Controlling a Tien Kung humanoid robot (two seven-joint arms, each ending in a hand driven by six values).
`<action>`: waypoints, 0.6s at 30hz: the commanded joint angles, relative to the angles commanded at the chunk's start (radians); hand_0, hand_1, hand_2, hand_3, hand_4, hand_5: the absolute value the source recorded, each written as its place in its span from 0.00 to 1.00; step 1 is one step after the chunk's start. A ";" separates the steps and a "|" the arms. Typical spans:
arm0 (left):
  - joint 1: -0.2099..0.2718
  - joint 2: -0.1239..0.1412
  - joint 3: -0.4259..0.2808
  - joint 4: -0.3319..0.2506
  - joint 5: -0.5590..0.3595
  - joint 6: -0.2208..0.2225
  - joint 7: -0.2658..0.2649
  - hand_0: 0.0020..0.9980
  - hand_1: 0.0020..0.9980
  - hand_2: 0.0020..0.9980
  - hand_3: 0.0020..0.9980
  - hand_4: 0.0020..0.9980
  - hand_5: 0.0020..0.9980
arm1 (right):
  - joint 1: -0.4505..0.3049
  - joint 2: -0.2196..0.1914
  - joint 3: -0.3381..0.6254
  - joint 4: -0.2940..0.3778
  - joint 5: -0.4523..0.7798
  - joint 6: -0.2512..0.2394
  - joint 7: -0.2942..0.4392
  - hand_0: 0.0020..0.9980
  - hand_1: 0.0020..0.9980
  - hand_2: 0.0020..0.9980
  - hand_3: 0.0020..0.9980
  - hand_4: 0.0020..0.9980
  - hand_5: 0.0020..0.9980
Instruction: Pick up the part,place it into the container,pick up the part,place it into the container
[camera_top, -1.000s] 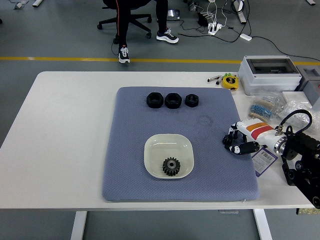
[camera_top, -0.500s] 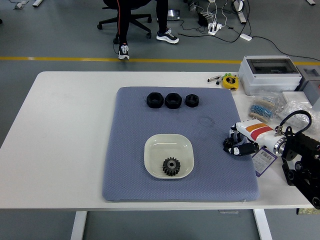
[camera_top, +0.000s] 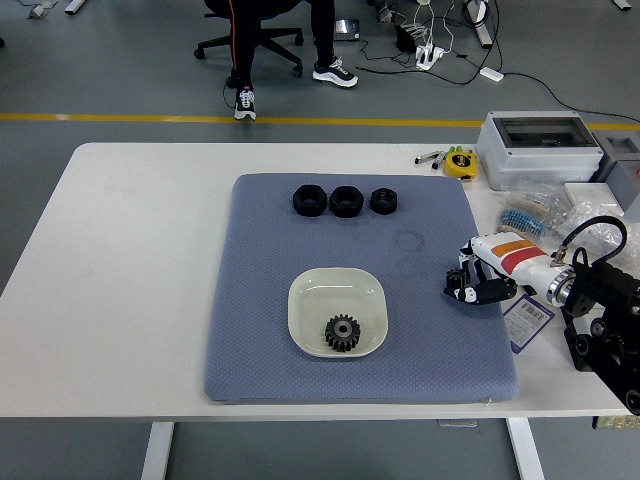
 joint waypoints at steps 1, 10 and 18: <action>0.000 0.000 0.000 0.000 -0.001 0.000 0.000 0.70 0.68 0.66 0.56 0.63 0.58 | 0.000 0.000 0.002 0.004 0.004 0.000 0.001 0.00 0.01 0.14 0.27 0.77 0.40; -0.002 0.000 0.002 0.000 -0.002 -0.001 -0.001 0.70 0.68 0.66 0.56 0.63 0.58 | -0.006 -0.004 0.019 0.037 0.020 0.003 0.002 0.00 0.01 0.14 0.27 0.77 0.41; -0.002 0.001 -0.001 -0.001 0.002 -0.003 0.000 0.70 0.68 0.66 0.56 0.63 0.58 | -0.011 -0.003 0.016 0.141 0.058 0.010 0.000 0.00 0.01 0.14 0.28 0.77 0.41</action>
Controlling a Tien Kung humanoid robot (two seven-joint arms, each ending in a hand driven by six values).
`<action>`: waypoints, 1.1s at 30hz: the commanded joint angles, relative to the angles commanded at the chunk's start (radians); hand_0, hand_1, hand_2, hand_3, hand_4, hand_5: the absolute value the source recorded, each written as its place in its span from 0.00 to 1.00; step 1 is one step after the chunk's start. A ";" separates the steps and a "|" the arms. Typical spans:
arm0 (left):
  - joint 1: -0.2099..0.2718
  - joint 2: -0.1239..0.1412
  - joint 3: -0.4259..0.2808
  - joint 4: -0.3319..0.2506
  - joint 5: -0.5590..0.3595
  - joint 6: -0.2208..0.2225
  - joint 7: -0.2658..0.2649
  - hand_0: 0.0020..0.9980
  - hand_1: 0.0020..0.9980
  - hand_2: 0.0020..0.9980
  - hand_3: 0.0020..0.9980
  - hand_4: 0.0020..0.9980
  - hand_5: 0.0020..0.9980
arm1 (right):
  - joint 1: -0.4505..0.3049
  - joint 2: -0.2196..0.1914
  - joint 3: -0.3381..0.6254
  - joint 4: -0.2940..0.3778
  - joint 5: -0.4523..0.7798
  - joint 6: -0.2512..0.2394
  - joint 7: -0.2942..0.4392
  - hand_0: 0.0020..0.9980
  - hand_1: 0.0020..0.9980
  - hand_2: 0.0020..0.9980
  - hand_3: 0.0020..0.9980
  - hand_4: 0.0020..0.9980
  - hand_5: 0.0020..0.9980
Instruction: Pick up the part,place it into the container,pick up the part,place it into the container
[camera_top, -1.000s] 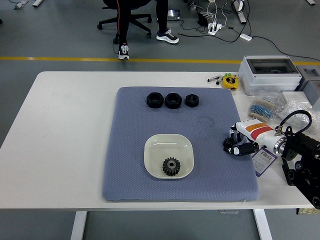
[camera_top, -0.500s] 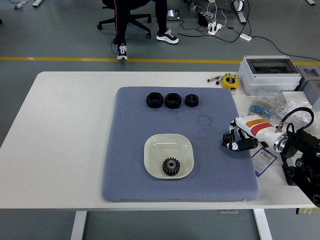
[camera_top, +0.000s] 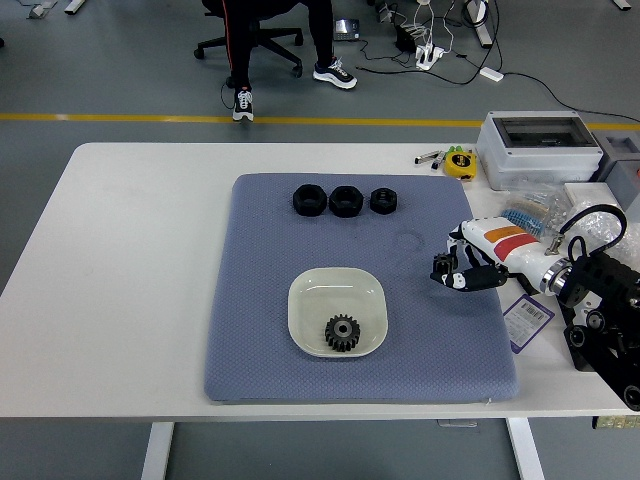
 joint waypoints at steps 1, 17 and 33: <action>0.000 0.000 0.000 0.000 0.000 0.000 0.000 0.70 0.68 0.66 0.56 0.63 0.58 | -0.001 0.002 -0.005 0.022 0.005 0.001 0.000 0.00 0.01 0.14 0.28 0.77 0.41; 0.003 0.002 -0.001 0.000 0.000 -0.002 0.001 0.71 0.68 0.65 0.56 0.63 0.58 | 0.049 0.113 -0.148 0.106 0.019 0.007 0.009 0.02 0.09 0.23 0.42 0.81 0.39; 0.003 0.005 -0.009 0.000 0.013 -0.005 0.004 0.71 0.67 0.65 0.56 0.63 0.58 | 0.067 0.158 -0.146 0.040 -0.043 0.040 -0.008 0.06 0.17 0.45 0.74 1.00 0.55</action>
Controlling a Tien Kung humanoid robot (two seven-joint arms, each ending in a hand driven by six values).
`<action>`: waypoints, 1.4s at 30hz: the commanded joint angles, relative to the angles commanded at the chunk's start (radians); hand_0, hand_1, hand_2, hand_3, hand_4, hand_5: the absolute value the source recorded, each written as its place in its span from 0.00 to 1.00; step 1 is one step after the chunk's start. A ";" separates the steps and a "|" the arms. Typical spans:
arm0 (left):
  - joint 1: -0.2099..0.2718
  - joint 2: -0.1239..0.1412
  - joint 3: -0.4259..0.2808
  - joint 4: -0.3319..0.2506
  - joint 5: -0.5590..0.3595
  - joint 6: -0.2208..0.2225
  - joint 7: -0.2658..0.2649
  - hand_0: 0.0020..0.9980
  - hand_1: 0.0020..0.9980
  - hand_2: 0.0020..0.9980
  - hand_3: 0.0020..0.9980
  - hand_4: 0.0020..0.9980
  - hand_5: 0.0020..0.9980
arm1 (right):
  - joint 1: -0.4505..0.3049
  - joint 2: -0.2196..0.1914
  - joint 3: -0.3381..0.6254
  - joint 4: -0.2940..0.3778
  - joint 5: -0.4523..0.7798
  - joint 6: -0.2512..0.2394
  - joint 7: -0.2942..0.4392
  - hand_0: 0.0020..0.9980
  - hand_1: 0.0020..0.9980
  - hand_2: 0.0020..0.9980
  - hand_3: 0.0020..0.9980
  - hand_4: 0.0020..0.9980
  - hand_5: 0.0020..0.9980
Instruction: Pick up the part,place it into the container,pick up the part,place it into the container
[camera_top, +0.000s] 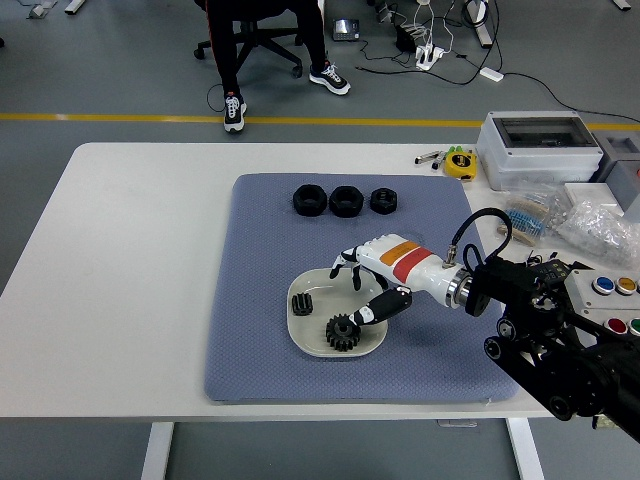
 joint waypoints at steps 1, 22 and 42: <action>0.000 0.000 -0.001 0.000 0.001 0.000 0.000 0.71 0.67 0.65 0.56 0.63 0.58 | -0.001 -0.002 0.006 0.001 0.000 -0.002 -0.001 0.06 0.17 0.45 0.74 1.00 0.55; -0.012 -0.009 0.020 0.000 -0.030 0.005 -0.010 0.71 0.68 0.65 0.56 0.63 0.58 | -0.143 -0.176 0.290 0.140 0.401 -0.066 -0.087 0.17 0.32 0.52 0.66 0.98 0.52; -0.016 -0.015 0.023 0.002 -0.040 0.012 -0.017 0.70 0.68 0.65 0.56 0.63 0.58 | -0.411 -0.250 0.487 0.466 1.231 0.065 -0.221 0.71 0.74 0.79 0.78 1.00 0.73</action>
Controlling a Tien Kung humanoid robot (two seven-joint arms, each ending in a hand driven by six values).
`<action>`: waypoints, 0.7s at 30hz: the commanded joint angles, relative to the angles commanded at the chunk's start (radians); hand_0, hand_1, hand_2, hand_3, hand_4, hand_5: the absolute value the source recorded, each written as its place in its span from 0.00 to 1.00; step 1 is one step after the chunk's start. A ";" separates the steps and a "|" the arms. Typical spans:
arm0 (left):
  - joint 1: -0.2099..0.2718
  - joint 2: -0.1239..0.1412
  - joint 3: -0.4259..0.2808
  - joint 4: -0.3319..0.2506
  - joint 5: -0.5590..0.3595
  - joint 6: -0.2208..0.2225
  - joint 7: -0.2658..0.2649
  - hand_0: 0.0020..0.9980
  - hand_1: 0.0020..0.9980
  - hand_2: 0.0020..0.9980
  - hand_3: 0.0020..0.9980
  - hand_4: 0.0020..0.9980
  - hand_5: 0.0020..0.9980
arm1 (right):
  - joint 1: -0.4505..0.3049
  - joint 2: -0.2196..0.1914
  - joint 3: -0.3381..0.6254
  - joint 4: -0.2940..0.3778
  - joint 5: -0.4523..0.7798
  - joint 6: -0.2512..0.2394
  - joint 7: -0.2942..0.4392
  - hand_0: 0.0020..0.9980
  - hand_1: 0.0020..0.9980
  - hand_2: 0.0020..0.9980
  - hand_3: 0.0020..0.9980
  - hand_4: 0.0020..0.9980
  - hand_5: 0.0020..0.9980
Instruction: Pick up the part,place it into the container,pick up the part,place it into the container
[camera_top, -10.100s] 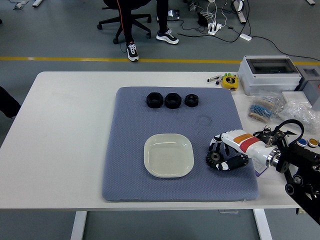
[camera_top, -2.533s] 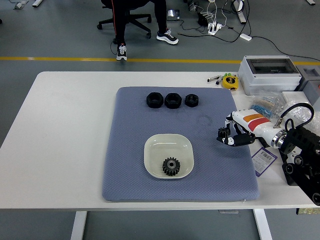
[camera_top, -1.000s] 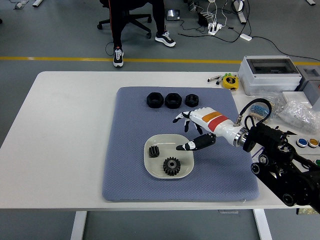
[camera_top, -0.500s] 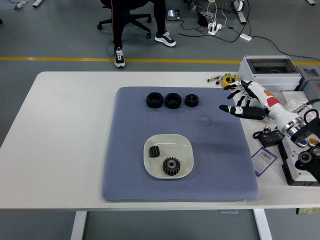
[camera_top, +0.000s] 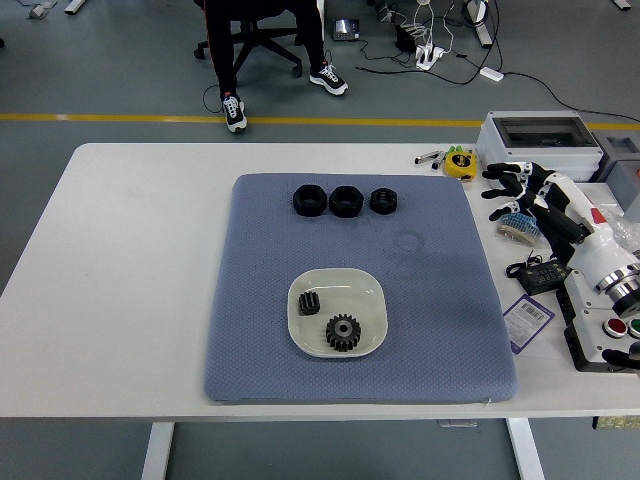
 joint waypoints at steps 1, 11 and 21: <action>0.001 0.000 -0.002 0.000 0.004 -0.001 0.000 0.70 0.68 0.65 0.56 0.63 0.58 | -0.011 0.004 0.007 0.007 0.045 0.005 -0.001 0.71 0.74 0.79 0.78 1.00 0.73; 0.002 0.002 -0.001 0.000 0.006 -0.006 -0.001 0.70 0.68 0.65 0.56 0.63 0.58 | -0.104 0.056 0.090 0.050 0.119 0.043 0.000 0.97 0.89 0.89 0.86 1.00 0.82; -0.005 0.009 0.011 0.002 -0.015 -0.002 -0.005 0.70 0.67 0.65 0.56 0.63 0.58 | -0.144 0.074 0.146 0.049 0.076 0.057 -0.029 1.00 0.93 0.92 0.90 1.00 0.86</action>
